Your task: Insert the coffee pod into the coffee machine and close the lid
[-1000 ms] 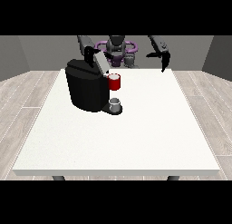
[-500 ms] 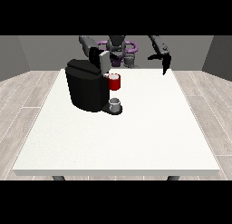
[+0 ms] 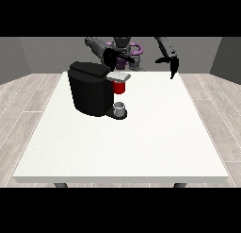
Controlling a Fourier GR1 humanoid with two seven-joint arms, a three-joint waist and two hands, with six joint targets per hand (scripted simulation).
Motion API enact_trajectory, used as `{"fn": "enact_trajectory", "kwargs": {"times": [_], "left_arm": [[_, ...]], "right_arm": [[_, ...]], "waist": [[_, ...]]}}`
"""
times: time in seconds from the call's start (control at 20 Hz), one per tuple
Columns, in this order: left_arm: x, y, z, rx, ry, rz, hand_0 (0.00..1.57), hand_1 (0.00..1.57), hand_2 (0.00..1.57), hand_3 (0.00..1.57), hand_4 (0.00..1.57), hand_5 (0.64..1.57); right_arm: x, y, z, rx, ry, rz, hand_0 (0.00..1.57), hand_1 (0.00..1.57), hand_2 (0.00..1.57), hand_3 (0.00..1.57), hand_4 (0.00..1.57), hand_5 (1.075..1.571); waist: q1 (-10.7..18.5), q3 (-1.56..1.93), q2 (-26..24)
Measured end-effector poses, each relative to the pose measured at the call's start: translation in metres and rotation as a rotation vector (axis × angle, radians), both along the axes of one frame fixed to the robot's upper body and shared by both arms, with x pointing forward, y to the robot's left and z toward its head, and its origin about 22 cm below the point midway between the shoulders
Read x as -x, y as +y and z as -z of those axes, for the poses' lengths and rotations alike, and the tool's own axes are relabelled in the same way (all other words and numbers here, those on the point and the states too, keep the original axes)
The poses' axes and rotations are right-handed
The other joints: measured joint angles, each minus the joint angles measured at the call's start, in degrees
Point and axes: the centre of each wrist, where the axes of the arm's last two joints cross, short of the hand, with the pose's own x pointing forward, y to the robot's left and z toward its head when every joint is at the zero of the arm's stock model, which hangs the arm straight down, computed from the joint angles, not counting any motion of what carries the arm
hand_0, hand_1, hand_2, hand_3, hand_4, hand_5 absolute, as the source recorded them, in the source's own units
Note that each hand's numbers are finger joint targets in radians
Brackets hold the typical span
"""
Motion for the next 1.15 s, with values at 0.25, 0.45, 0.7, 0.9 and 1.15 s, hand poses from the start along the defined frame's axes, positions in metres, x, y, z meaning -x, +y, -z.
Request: {"fn": "enact_trajectory", "kwargs": {"times": [0.25,0.45,0.7,0.9,1.15], "left_arm": [[-0.003,0.002,0.001,0.005,0.003,0.009,0.00,0.00,0.00,0.00,0.37,1.571],[-0.005,0.009,0.004,0.005,-0.001,0.003,0.00,0.00,0.00,0.00,0.37,1.571],[-0.003,0.011,0.009,0.015,0.026,0.008,0.00,0.00,0.00,0.00,0.34,1.571],[0.003,0.009,0.019,0.024,0.054,-0.002,0.00,0.00,0.00,0.00,0.37,1.571],[0.005,0.000,0.025,0.024,0.031,0.022,0.00,0.00,0.00,0.00,0.17,1.571]], "right_arm": [[-0.004,0.025,-0.019,0.104,-0.068,-0.051,0.00,0.00,0.00,0.00,0.38,1.571],[-0.007,0.042,-0.040,0.109,-0.116,-0.098,0.00,0.00,0.00,0.00,0.39,1.571],[-0.004,0.053,-0.032,0.108,-0.108,-0.149,0.00,0.00,0.00,0.00,0.43,1.571],[0.011,0.061,-0.005,0.121,-0.070,-0.233,0.00,0.00,0.00,0.00,0.49,1.571],[0.031,0.074,0.020,0.143,-0.098,-0.367,0.00,0.00,0.00,0.00,0.46,1.571]], "waist": [[1.5,-0.24,0.6],[1.6,-0.29,1.3],[2.0,-0.32,-0.1],[1.2,-0.30,-1.9],[1.8,-0.30,-1.5]]}}
